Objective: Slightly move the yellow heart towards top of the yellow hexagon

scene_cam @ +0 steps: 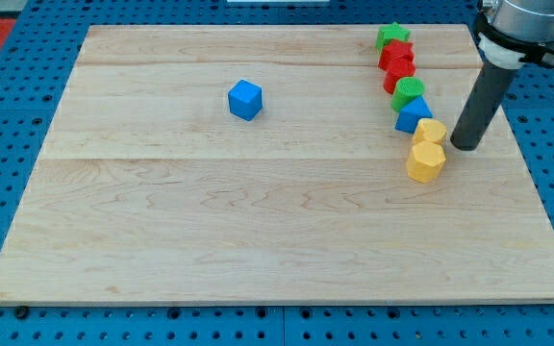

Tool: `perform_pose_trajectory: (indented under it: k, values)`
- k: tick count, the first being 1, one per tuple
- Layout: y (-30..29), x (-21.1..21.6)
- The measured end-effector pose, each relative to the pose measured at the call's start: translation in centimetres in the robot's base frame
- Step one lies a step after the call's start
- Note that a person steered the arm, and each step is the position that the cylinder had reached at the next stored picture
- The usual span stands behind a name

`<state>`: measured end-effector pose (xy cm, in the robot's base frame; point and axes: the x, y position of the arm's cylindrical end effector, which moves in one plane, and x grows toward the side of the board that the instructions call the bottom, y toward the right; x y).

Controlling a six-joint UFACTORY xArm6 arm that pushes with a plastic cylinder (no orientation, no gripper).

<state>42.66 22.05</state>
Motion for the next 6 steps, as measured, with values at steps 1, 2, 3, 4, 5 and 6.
perform_pose_trajectory:
  k: [1,2,3,4,5,6]
  values:
    - [-0.1,0.0]
    - [-0.2,0.0]
    - [-0.7,-0.3]
    - [-1.2,-0.8]
    - [-1.2,-0.8]
    - [-1.5,-0.8]
